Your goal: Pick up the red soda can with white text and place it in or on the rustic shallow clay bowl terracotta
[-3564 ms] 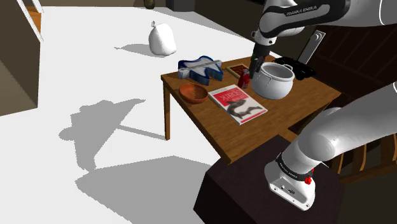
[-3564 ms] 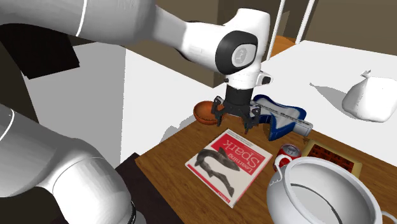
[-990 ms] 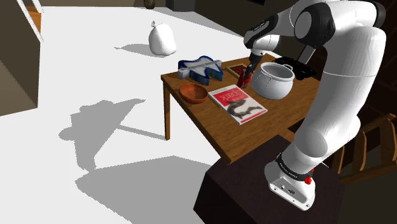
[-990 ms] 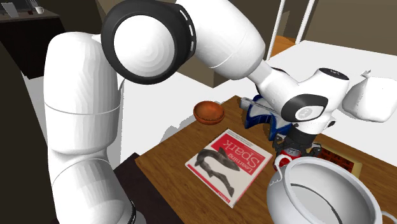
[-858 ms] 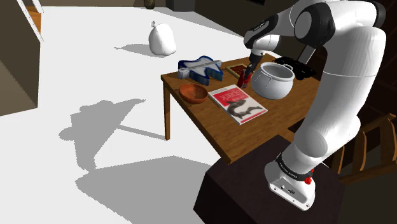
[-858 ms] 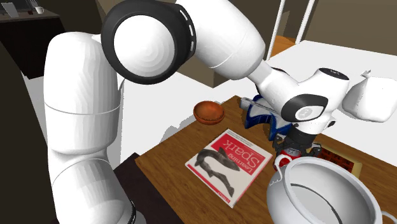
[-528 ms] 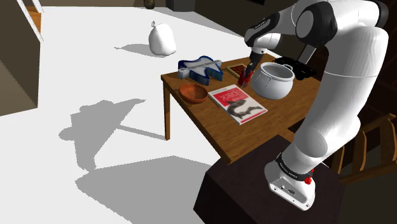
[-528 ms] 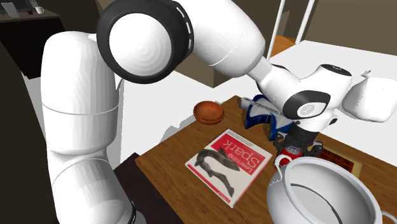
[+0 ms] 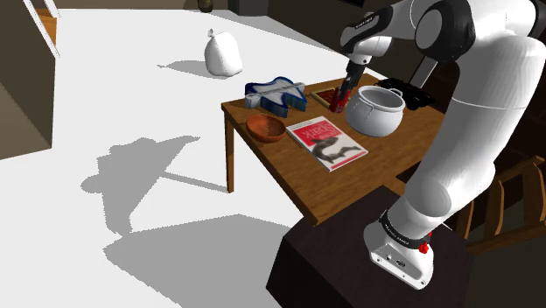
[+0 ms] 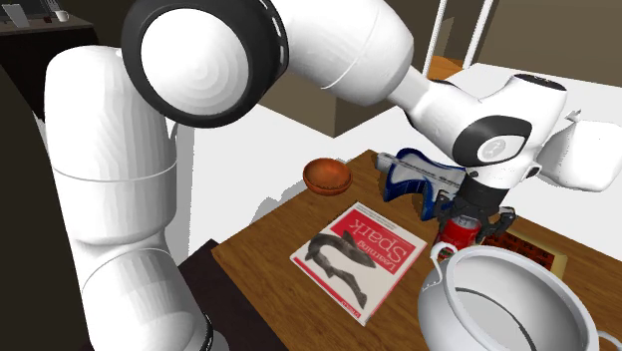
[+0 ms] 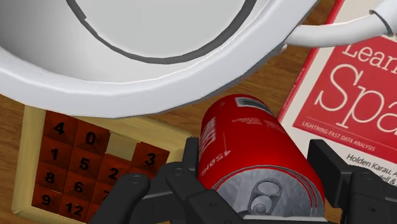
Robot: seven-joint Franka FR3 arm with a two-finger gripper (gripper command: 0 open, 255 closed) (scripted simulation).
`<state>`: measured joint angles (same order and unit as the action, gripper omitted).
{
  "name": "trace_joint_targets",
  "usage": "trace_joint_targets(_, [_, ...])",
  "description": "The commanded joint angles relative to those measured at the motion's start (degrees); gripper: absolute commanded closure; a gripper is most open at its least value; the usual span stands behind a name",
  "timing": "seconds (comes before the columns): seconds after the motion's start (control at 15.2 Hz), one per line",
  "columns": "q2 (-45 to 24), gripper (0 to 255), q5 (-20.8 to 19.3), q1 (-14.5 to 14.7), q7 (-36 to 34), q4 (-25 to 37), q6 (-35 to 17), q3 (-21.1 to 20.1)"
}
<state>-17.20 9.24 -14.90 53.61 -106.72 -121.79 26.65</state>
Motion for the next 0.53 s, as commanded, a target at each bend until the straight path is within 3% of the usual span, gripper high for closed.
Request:
trace_joint_targets(0.0, [0.7, 255, -0.4, 0.0, -0.2, 0.7, 1.3, 0.2])
trace_joint_targets(0.46, [2.7, 255, -1.7, 0.3, -1.0, 3.6, 6.0, 0.6])
